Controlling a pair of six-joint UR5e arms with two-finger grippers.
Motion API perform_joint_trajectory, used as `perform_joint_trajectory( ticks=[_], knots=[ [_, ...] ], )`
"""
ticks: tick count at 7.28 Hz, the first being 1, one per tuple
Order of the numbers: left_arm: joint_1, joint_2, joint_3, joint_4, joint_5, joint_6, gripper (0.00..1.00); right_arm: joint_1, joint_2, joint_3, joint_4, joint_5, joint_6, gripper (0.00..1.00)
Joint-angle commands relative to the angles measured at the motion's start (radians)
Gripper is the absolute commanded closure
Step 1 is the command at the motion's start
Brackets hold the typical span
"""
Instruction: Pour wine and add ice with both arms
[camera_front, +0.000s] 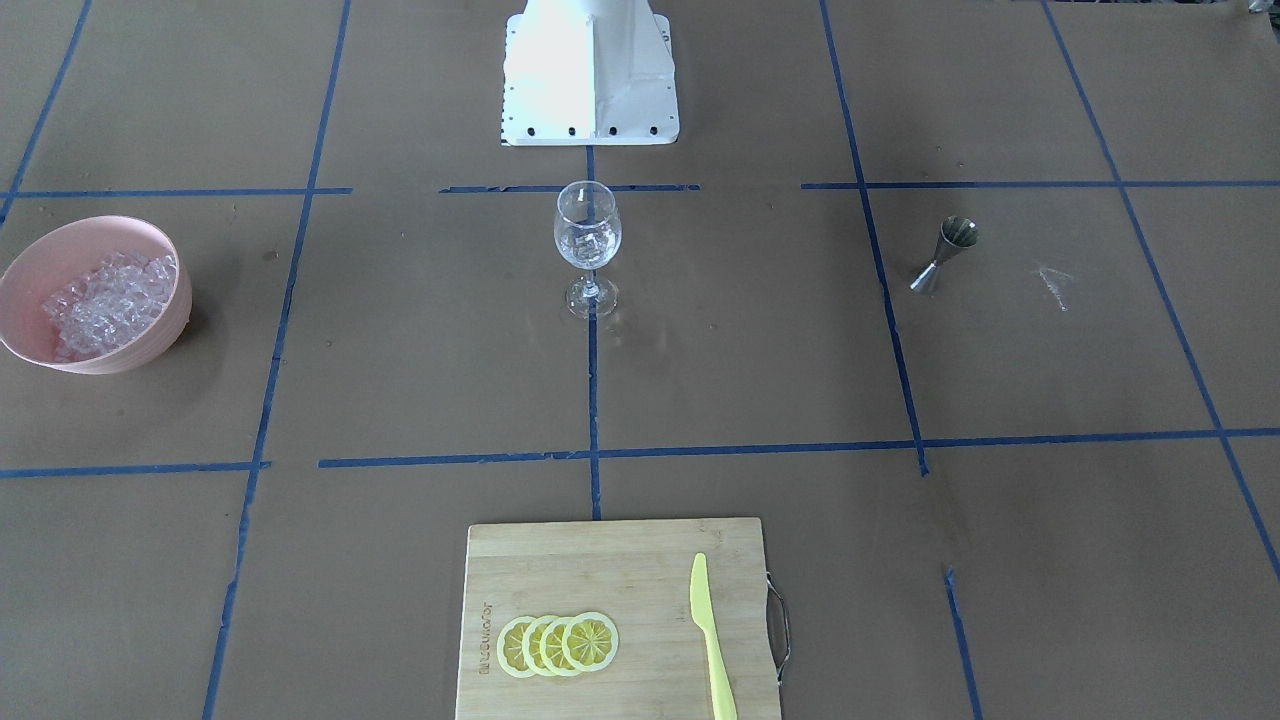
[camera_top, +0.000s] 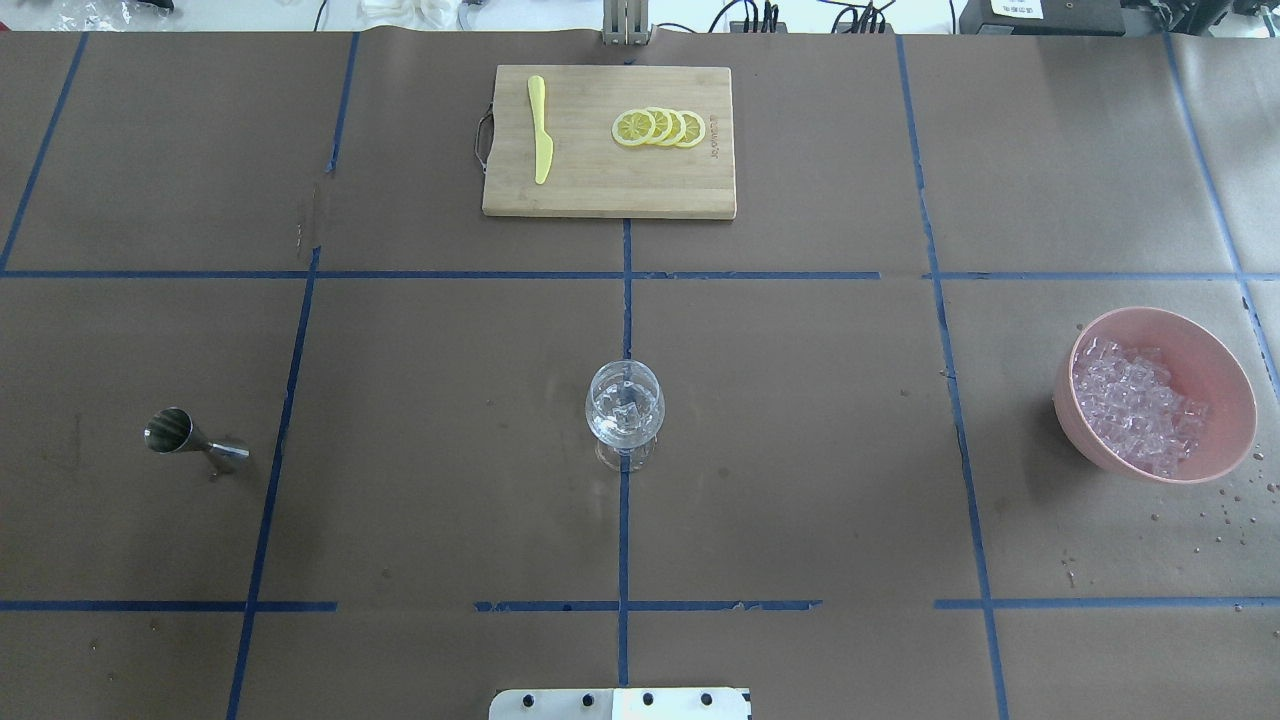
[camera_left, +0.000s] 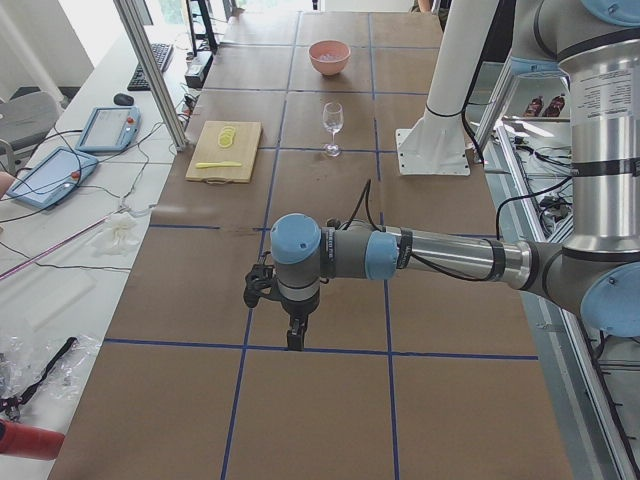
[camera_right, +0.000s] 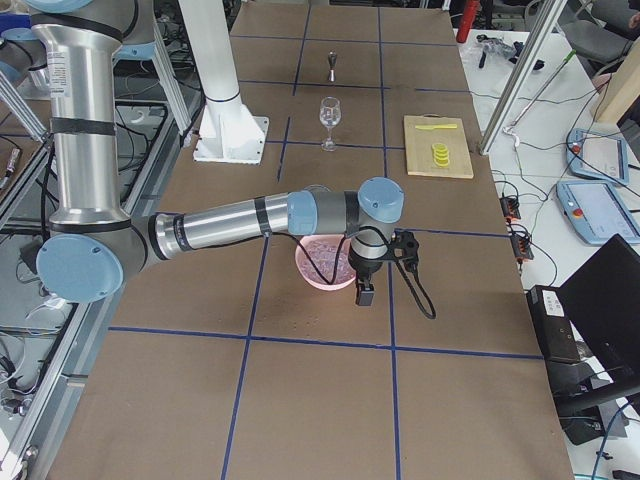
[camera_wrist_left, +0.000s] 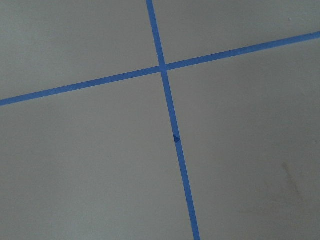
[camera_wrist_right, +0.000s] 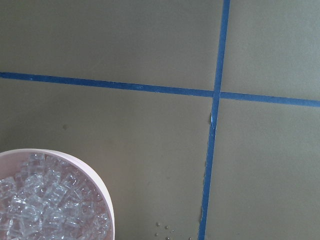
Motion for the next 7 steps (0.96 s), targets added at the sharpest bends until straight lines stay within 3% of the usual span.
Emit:
perform_joint_trajectory(
  ticks=[1, 3, 7],
  knots=[
    [-0.001, -0.008, 0.069, -0.017, 0.002, -0.001, 0.0, 0.0, -0.001, 0.0, 0.003, 0.002, 0.0, 0.0],
    [-0.001, -0.014, 0.075, -0.08, 0.007, -0.003, 0.0, 0.0, -0.001, 0.001, 0.007, 0.002, 0.001, 0.0],
    [-0.001, -0.048, 0.063, -0.028, 0.001, 0.006, 0.0, 0.0, -0.004, 0.001, 0.011, 0.002, 0.004, 0.0]
  ],
)
